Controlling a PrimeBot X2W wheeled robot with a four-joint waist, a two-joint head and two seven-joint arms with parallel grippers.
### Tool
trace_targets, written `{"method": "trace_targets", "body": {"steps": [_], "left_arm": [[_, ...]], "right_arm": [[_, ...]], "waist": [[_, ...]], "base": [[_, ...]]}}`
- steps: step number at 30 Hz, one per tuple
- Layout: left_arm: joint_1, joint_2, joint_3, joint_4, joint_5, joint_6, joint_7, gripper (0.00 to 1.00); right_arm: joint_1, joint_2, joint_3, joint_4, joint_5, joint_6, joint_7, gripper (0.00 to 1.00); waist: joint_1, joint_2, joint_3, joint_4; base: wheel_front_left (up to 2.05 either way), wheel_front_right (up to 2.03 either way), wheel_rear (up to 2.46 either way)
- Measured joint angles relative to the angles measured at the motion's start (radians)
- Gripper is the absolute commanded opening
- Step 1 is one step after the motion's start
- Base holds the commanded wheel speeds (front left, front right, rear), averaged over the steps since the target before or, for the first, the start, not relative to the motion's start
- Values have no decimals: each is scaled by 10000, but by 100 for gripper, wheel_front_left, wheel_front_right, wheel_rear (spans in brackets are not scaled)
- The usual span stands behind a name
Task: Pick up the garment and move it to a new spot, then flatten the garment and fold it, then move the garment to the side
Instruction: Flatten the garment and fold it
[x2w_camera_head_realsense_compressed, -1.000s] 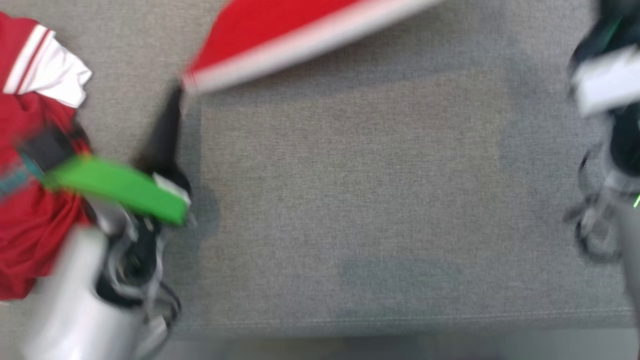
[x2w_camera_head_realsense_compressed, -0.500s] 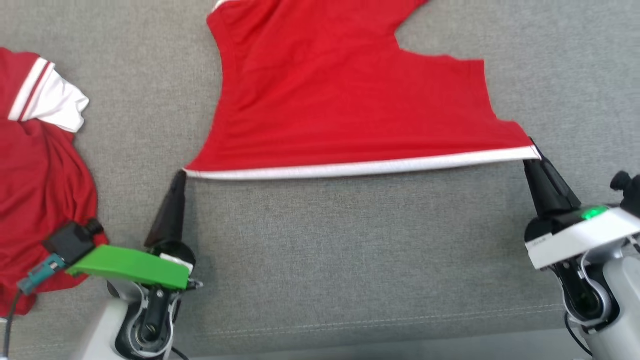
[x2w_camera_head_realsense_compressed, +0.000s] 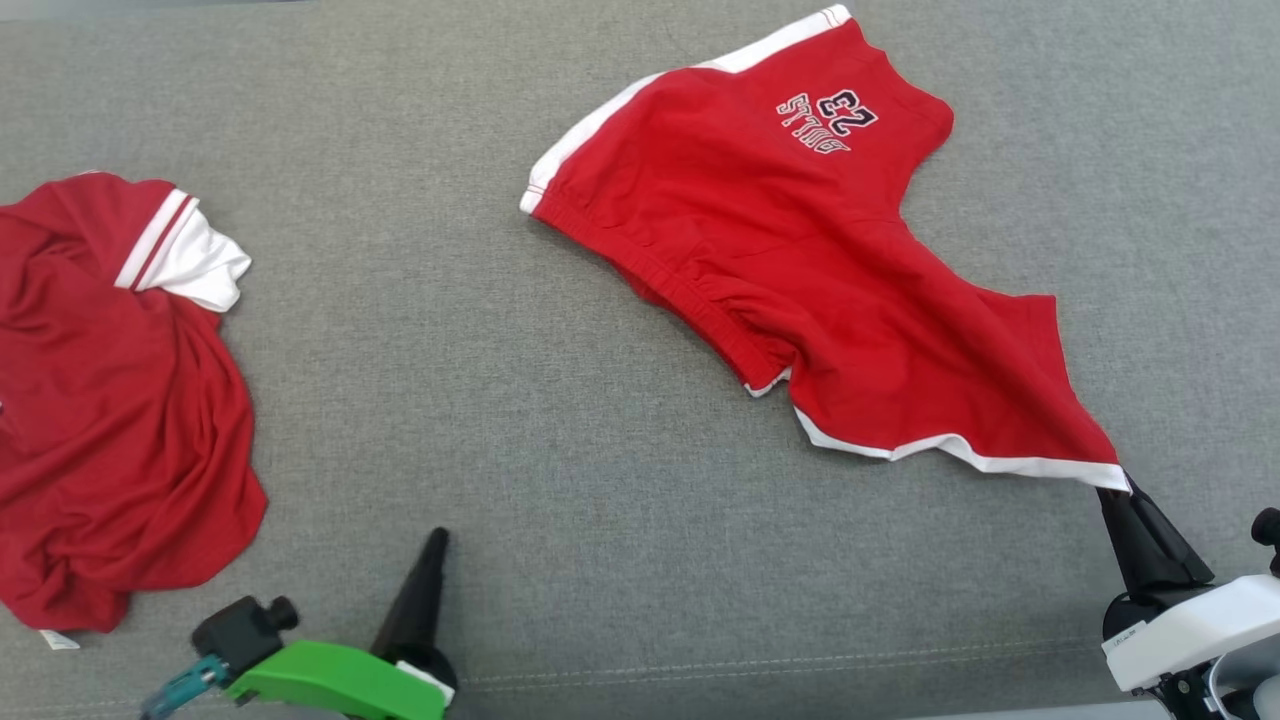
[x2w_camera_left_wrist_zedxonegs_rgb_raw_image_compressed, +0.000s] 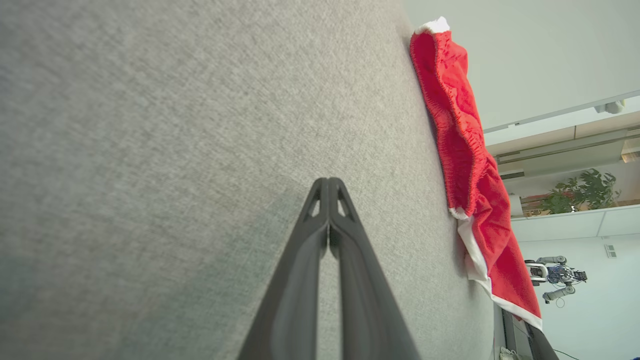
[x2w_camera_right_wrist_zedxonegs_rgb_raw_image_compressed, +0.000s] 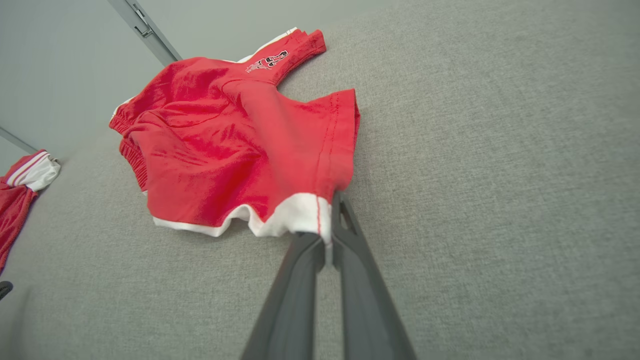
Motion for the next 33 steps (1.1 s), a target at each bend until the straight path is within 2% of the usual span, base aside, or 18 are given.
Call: {"method": "trace_targets", "body": {"steps": [3,4,5,6,7,11,23,33], "left_arm": [[-85,-205,-366,-257,-21,-44,125,1],[-178,-255,-518,-341,-21,-46,203,13],[-305,-324,-635,-460,-21,-61,276,28],[-494,-433,-771,-568,-21,-92,299,61],[-742,-583,-890,-639,-31,-132,414,100],[-1694,-1039,-1398,-757,23,-144,786,100],[-3250,-1202,-2094,316,148,-144,1678,100],[-4745,-1292,-2483,978,690,-130,1864,100]], "right_arm": [[-7,10,35,-180,-10,15,-58,0],[-9,6,27,-242,-10,17,-65,0],[-11,2,27,-301,-10,33,-86,0],[-11,2,19,-357,-10,48,-86,0],[-11,0,0,-384,-10,75,-86,0],[-39,-59,2,-568,-13,88,-88,0],[-665,-161,249,-1064,-161,176,-38,0],[-1243,31,445,-1254,-174,221,-36,0]], "waist": [[0,0,-57,118],[0,0,-64,157],[0,0,-63,194],[0,0,-55,229],[0,0,-44,266],[0,0,37,385],[0,0,594,44],[0,0,1342,-554]], "base": [[0,0,0],[0,0,0],[0,0,0],[0,0,0],[0,0,0],[0,0,0],[0,0,0],[0,0,0]]}}
